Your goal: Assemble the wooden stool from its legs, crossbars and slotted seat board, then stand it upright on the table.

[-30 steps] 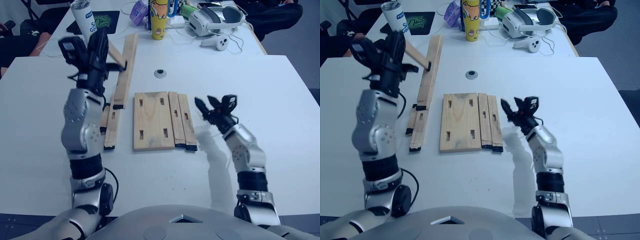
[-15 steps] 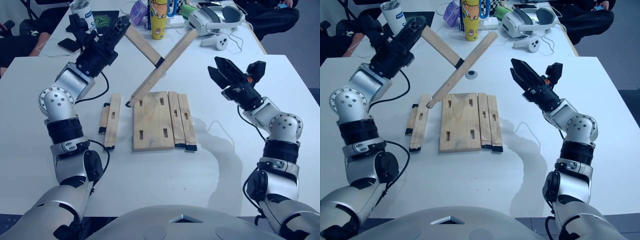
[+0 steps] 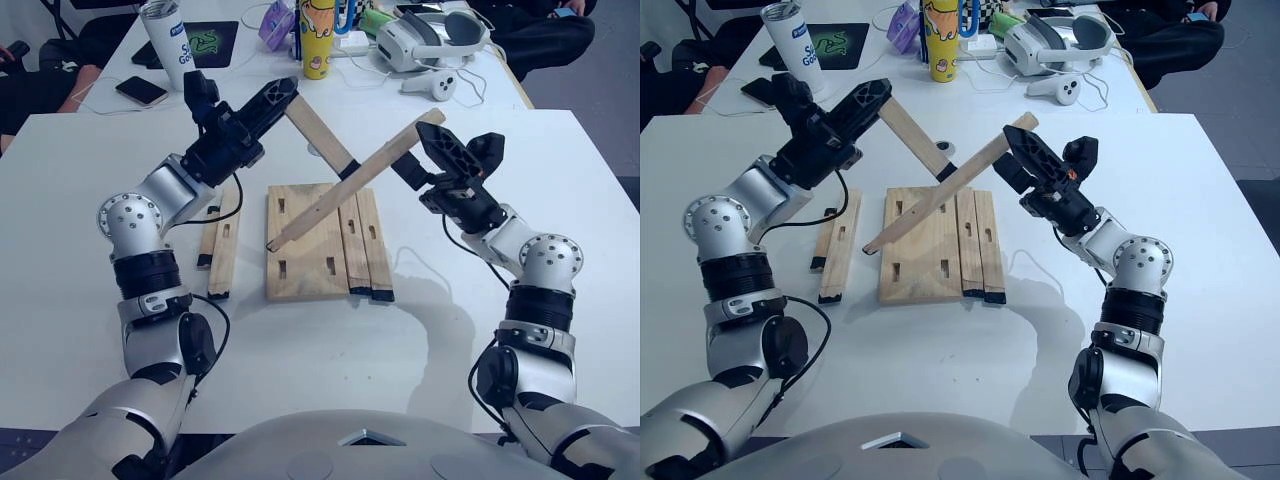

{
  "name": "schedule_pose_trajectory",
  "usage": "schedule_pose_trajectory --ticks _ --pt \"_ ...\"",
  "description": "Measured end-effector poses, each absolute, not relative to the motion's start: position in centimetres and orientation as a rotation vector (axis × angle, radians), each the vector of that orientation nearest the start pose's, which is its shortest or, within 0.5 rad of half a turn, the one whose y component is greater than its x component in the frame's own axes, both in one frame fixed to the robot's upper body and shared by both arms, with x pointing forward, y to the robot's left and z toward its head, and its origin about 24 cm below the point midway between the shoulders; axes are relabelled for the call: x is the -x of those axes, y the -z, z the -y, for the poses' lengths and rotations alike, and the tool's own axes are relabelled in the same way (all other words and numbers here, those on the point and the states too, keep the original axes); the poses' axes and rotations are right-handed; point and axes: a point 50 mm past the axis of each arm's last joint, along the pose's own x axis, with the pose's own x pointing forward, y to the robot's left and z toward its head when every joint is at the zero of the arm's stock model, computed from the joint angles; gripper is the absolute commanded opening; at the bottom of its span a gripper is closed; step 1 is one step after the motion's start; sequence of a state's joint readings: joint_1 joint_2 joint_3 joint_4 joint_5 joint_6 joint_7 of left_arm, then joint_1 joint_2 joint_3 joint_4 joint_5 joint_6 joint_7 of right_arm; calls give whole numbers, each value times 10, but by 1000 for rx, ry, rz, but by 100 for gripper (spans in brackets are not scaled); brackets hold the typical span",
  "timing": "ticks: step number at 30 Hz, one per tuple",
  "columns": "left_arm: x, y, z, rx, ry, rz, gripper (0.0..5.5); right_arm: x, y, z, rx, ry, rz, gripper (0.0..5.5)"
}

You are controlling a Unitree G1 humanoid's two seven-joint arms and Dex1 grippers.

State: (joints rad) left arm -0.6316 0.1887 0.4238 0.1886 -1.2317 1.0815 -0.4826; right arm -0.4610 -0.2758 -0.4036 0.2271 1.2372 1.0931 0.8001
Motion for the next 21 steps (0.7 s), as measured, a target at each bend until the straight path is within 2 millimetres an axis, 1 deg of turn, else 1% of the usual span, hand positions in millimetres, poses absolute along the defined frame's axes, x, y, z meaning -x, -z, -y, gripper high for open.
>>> schedule_pose_trajectory --ticks 3,4,6,7,15,21 --pt "-315 -172 -146 1103 1071 -145 41 -290 -134 177 -1177 -1171 -111 477" --pt "-315 -172 -146 1104 1070 -145 41 -289 -136 177 -1166 -1184 -103 455" --pt "-315 -172 -146 1105 1066 -146 41 -287 -139 175 -1148 -1214 -94 434" --pt "-315 -172 -146 1107 1064 -145 41 -286 -140 174 -1140 -1224 -94 412" --pt "-314 -172 -148 1112 1058 -149 41 -284 -139 174 -1116 -1242 -96 296" --pt "-313 -174 -145 1083 1076 -148 41 -285 -137 174 -1092 -1231 -111 211"
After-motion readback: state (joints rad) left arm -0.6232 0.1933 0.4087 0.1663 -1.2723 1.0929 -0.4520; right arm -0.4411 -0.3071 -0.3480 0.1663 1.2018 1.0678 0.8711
